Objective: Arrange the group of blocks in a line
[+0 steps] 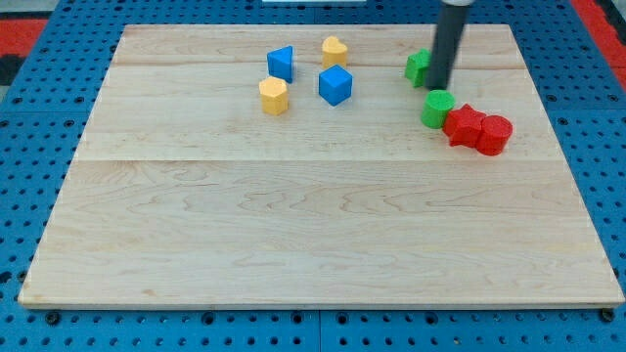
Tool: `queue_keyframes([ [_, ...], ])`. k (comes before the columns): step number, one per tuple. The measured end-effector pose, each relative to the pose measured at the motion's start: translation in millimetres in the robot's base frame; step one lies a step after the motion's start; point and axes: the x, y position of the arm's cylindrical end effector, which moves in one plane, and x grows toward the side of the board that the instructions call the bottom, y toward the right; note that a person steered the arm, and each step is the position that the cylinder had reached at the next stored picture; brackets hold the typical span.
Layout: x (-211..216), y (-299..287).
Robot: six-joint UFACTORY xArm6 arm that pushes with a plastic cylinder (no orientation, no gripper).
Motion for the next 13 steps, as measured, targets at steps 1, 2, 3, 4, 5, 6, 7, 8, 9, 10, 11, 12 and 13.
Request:
queue_keyframes([
  [1, -19, 32],
  [2, -36, 1],
  [3, -15, -8],
  [4, 8, 51],
  [5, 45, 59],
  [6, 60, 13],
  [7, 59, -38],
  [8, 67, -54],
  [9, 73, -12],
  [10, 80, 15],
  [11, 101, 14],
  [12, 125, -27],
  [13, 130, -81],
])
